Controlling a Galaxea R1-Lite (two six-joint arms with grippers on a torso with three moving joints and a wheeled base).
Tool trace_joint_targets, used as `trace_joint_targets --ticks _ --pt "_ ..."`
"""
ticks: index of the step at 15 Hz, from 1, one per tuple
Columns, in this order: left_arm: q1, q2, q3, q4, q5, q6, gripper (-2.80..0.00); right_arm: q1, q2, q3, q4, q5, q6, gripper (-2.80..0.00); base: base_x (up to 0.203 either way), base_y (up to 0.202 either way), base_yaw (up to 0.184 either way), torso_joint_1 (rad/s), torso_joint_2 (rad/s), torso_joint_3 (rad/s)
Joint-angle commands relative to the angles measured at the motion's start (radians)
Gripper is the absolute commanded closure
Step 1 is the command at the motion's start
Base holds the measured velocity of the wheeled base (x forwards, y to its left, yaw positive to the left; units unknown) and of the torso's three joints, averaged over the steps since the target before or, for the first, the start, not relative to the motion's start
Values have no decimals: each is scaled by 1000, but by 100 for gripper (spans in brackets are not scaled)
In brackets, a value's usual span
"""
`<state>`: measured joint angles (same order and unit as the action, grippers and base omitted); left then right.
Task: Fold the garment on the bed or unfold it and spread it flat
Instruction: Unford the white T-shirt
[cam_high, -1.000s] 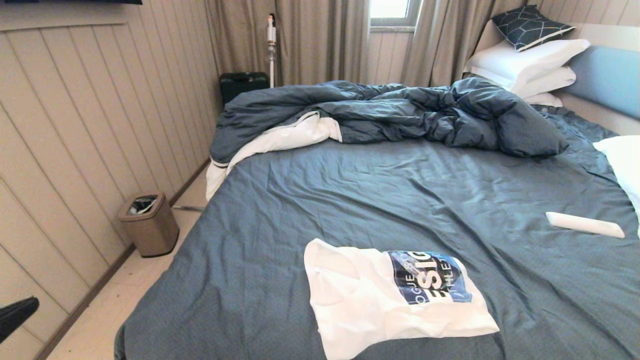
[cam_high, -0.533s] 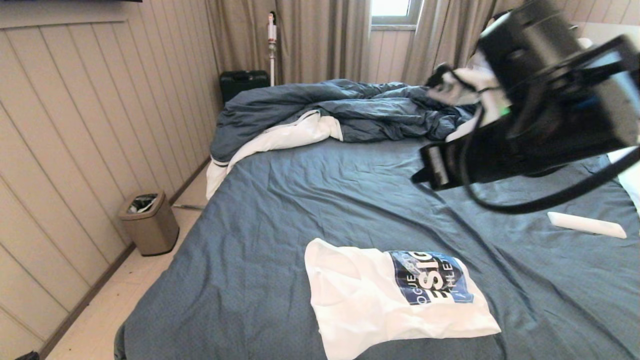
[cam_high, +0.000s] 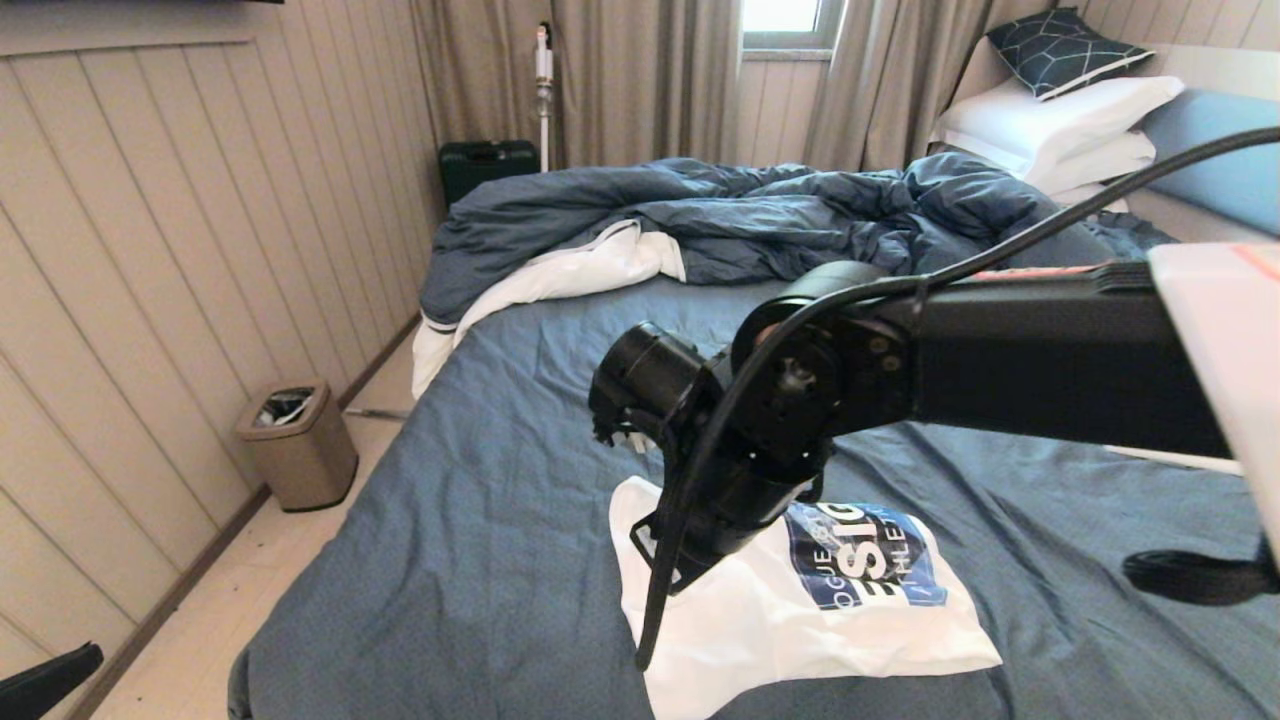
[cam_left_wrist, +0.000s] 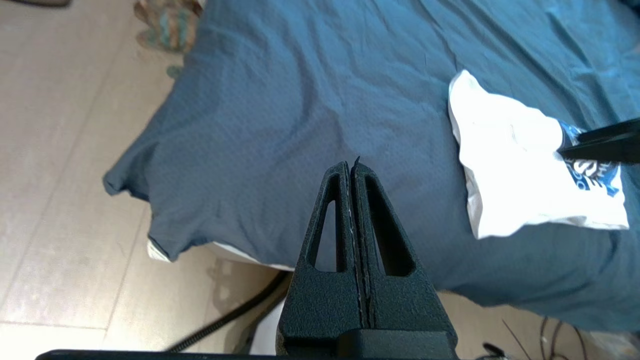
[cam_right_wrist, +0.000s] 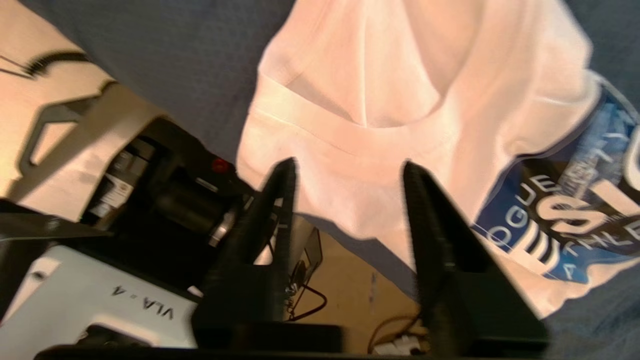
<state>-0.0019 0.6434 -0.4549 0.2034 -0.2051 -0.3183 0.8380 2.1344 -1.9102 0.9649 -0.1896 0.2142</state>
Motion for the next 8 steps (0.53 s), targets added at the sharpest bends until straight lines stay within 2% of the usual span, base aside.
trace_joint_targets --ticks 1,4,8 --pt "0 27 -1 0 -5 -2 0 4 63 -1 6 -7 1 -280 0 0 0 0 0 0" --pt "0 44 2 -23 -11 -2 0 19 135 -13 -4 -58 2 -280 0 0 0 0 0 0" --pt "0 45 7 -33 -38 -3 0 26 183 -18 -91 -78 -2 -280 0 0 0 0 0 0"
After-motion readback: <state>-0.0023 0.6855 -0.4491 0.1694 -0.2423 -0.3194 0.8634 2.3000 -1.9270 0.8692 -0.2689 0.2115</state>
